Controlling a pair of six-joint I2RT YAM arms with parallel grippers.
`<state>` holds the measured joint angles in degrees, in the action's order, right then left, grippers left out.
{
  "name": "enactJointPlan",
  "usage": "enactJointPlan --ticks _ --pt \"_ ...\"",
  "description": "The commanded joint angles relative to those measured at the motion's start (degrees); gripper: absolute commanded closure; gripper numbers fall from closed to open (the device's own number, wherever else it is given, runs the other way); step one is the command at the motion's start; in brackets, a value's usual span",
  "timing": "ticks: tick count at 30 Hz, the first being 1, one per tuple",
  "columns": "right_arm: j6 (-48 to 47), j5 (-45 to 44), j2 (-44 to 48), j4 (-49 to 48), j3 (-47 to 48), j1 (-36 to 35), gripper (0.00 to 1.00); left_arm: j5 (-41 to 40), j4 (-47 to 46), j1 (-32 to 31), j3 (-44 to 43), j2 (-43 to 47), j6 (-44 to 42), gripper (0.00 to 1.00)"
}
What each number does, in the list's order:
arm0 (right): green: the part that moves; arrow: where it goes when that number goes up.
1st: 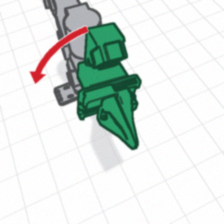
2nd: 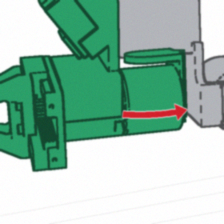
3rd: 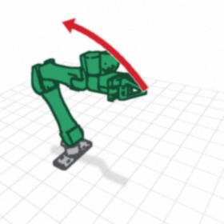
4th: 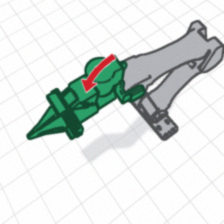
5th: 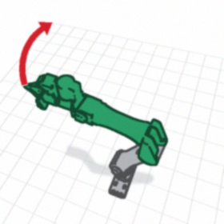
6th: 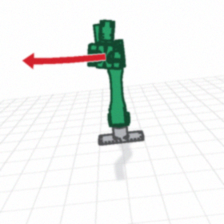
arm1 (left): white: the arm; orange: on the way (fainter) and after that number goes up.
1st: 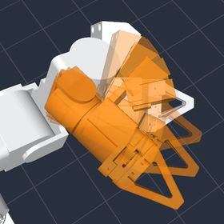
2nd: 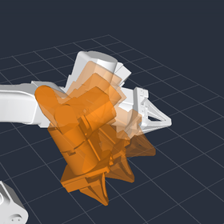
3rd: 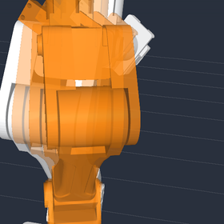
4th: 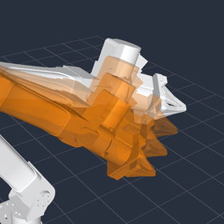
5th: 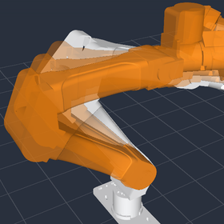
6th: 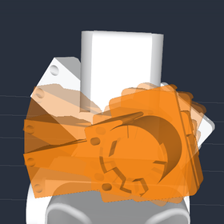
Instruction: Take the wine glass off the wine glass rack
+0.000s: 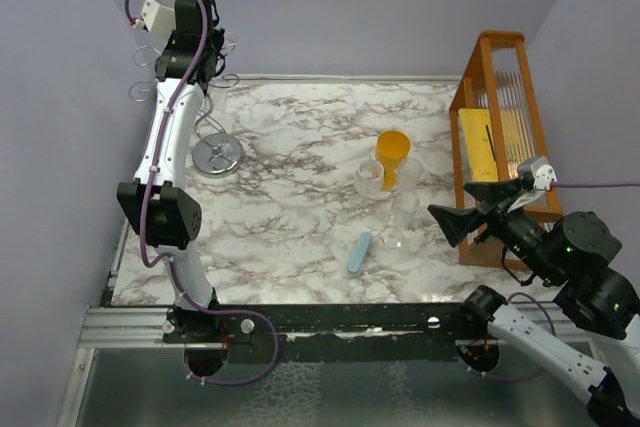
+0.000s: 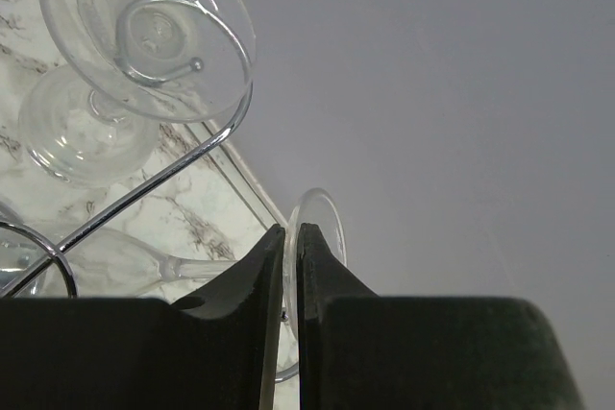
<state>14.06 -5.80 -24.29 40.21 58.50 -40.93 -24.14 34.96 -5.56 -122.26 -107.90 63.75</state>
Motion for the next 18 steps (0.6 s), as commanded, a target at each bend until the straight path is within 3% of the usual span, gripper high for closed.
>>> enactJointPlan --ticks 1,18 --pt "-0.3 -1.7 0.6 -2.1 -0.3 -0.4 0.00 1.7 -2.7 1.0 -0.4 1.1 1.1 0.97" --pt "0.6 -1.0 0.9 -2.4 -0.5 -0.4 0.00 13.0 -8.9 2.8 3.6 4.5 4.7 1.00"
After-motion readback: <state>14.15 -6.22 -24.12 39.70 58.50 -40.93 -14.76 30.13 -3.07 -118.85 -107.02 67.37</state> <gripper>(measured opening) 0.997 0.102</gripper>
